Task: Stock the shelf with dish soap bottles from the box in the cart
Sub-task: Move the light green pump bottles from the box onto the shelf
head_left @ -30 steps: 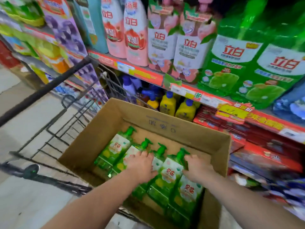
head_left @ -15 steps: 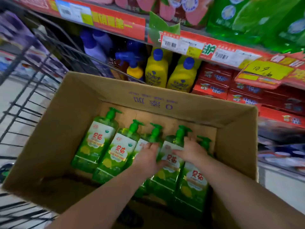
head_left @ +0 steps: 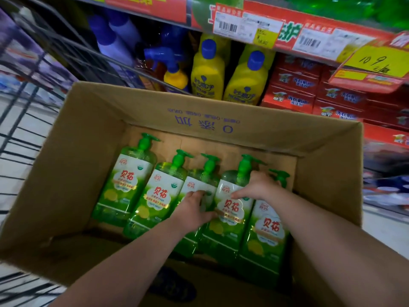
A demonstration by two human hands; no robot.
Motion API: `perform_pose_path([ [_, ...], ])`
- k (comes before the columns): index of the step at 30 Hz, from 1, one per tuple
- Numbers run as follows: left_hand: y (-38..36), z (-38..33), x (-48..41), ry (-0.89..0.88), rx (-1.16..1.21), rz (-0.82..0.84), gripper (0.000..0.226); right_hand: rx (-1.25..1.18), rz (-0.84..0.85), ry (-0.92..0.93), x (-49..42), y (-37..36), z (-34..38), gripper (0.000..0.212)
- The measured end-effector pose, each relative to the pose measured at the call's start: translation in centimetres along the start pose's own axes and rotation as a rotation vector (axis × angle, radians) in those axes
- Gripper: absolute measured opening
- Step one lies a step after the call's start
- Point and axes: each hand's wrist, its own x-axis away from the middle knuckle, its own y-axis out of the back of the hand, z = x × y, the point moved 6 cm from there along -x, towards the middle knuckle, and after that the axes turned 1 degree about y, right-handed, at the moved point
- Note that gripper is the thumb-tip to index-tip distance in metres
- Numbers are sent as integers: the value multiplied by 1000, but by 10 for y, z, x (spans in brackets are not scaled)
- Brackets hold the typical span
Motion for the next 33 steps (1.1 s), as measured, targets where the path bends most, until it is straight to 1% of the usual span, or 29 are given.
perform_pose_path([
  [3, -3, 0, 1, 10, 1, 20, 84, -131, -65, 66, 13, -1, 1, 89],
  [6, -6, -3, 4, 14, -17, 34, 89, -229, -110, 140, 32, -6, 6, 90],
  [10, -14, -1, 5, 53, 95, 89, 93, -402, -176, 171, 57, -13, 8, 85],
  [13, -21, 9, 4, 61, 261, 131, 81, -443, -213, 202, 75, -10, 10, 87],
  [15, -16, 3, 19, 57, 410, 171, 70, -448, -219, 224, 87, -2, 14, 89],
  [17, -8, -3, 34, 35, 499, 185, 64, -436, -227, 255, 102, 10, 18, 91],
  [20, 8, -21, 59, -60, 562, 147, 61, -451, -238, 315, 129, 29, 22, 91],
  [23, 21, -39, 88, -124, 627, 94, 58, -494, -297, 369, 162, 50, 20, 92],
  [27, 33, -71, 129, -215, 703, 13, 49, -528, -362, 450, 209, 80, 10, 86],
  [30, 33, -106, 159, -302, 694, -42, 49, -560, -506, 514, 247, 103, -13, 81],
  [33, 20, -150, 186, -382, 654, -72, 53, -661, -633, 549, 285, 121, -54, 82],
])
